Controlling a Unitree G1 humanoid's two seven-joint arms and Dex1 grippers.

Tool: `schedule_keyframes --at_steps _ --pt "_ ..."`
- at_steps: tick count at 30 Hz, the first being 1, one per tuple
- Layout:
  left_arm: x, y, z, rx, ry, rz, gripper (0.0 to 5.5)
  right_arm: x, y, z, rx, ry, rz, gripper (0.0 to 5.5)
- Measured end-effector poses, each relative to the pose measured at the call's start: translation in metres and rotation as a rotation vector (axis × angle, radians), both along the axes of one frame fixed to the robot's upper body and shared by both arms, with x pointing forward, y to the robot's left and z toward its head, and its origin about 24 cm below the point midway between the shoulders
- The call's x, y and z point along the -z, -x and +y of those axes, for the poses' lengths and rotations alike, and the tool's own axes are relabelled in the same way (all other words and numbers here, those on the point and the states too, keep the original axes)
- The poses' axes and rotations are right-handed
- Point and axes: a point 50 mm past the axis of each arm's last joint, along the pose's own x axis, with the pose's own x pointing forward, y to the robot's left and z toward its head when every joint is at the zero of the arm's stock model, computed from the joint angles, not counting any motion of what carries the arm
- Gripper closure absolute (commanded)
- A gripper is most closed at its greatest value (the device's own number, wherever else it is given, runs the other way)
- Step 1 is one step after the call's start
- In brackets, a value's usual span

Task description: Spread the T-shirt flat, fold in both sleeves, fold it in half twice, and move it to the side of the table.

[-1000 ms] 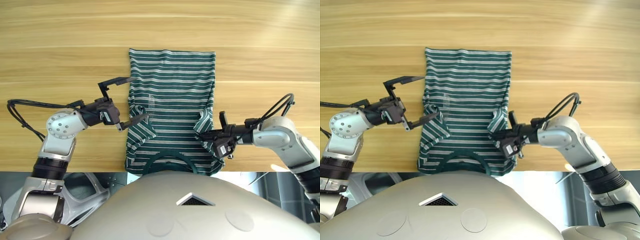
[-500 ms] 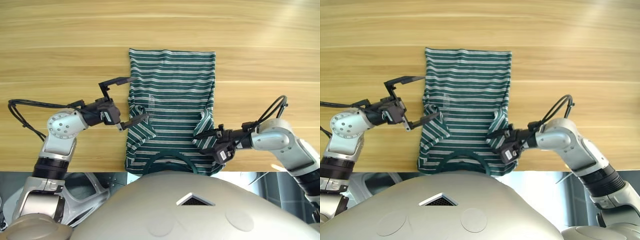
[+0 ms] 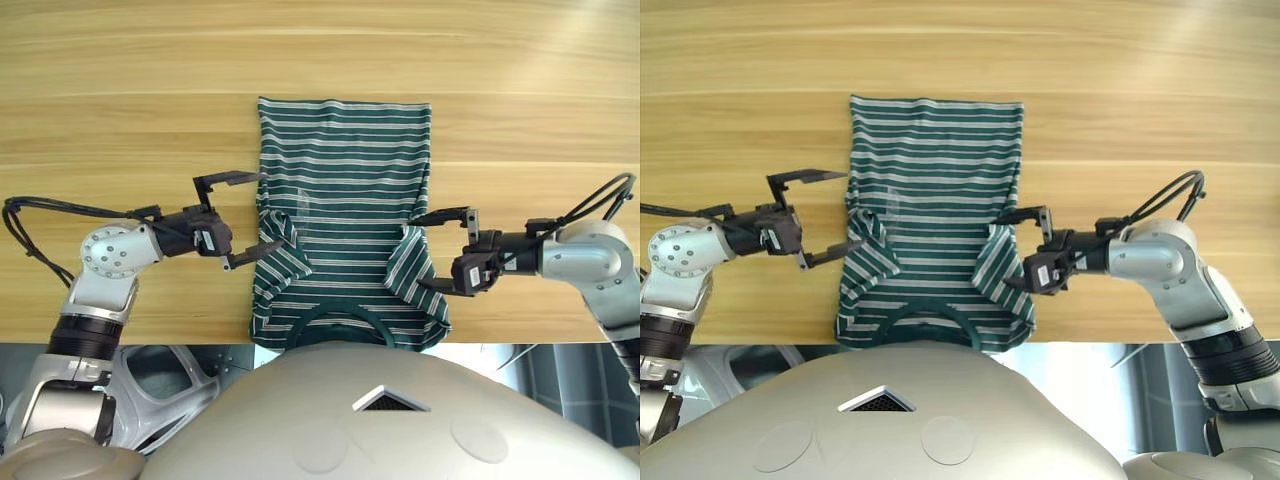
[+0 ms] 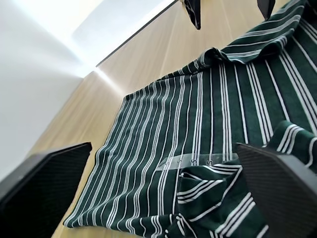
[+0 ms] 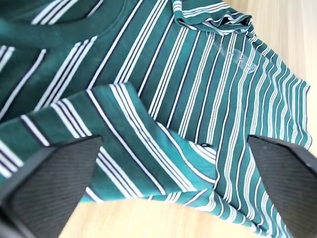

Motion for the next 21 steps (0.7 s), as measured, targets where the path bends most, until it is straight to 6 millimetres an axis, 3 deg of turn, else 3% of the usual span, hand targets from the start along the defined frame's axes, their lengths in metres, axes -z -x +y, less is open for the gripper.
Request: schedule_keyframes --at_steps 5,8,21 --pt "0.022 0.005 0.006 0.037 -0.141 0.073 0.10 0.024 0.007 0.008 -0.017 0.026 0.067 0.14" --pt "0.033 0.006 0.004 0.065 -0.180 0.113 0.10 0.028 0.005 0.012 -0.012 0.014 0.065 0.14" --pt "0.042 -0.013 -0.006 0.067 -0.166 0.062 0.10 0.034 -0.009 0.016 0.029 -0.022 0.021 0.14"
